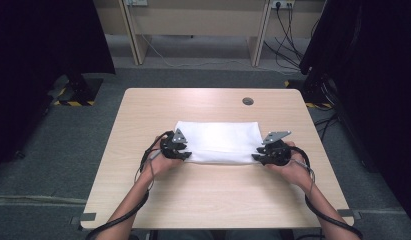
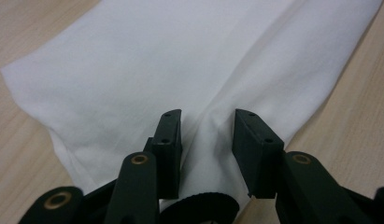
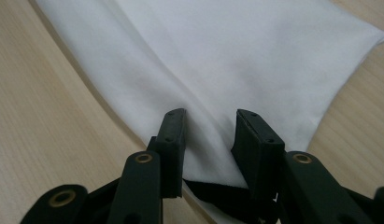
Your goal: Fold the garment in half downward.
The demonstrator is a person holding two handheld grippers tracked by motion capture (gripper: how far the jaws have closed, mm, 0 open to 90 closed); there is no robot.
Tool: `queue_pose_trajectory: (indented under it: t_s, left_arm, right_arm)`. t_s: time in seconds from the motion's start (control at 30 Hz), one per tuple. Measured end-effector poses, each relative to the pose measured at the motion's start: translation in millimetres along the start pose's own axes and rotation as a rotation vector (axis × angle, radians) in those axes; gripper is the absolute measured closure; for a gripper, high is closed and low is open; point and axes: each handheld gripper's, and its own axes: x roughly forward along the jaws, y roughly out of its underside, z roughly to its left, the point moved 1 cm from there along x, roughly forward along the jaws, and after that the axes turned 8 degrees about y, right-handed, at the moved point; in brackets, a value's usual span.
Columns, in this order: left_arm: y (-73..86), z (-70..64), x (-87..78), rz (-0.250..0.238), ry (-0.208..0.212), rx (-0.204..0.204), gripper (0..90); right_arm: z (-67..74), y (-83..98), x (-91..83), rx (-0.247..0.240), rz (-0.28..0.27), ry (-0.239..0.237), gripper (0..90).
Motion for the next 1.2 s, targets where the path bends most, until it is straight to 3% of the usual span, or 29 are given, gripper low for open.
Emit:
queue_pose_trajectory:
  t_s: [0.13, 0.23, 0.4, 0.5, 0.7, 0.77, 0.97, 1.2]
  left_arm:
    - [-2.6, 1.4, -3.7, -0.017, -0.011, -0.015, 58.0]
    - [-1.6, 4.8, -9.4, -0.038, -0.032, -0.039, 57.0]
    - [5.6, 9.8, -11.8, -0.028, -0.064, -0.073, 56.9]
    - [8.5, 8.1, -7.4, -0.011, -0.07, -0.068, 58.1]
    - [10.8, 7.8, -7.6, -0.031, -0.073, -0.088, 58.7]
    - [10.1, 8.1, -8.5, -0.033, -0.075, -0.093, 57.7]
    - [-1.2, -0.7, -11.9, -0.053, -0.086, -0.063, 55.3]
    - [-18.4, -19.9, -5.7, -0.062, -0.039, -0.003, 53.9]
  right_arm:
    - [1.7, -6.7, -3.6, 0.005, -0.03, 0.01, 62.5]
    - [1.0, -5.7, 0.0, 0.0, -0.006, 0.026, 62.0]
    - [-1.6, 2.1, 5.1, 0.025, 0.004, 0.024, 62.3]
    - [-1.1, 5.1, 6.1, 0.038, -0.009, 0.024, 62.8]
    - [-1.4, 4.4, 5.0, 0.044, -0.008, 0.033, 60.7]
    - [-0.2, 0.6, 1.6, 0.045, -0.03, 0.041, 60.7]
    - [13.6, -18.0, -4.6, 0.009, -0.077, 0.024, 60.7]
    - [34.4, -33.7, 2.0, -0.026, -0.092, -0.035, 60.8]
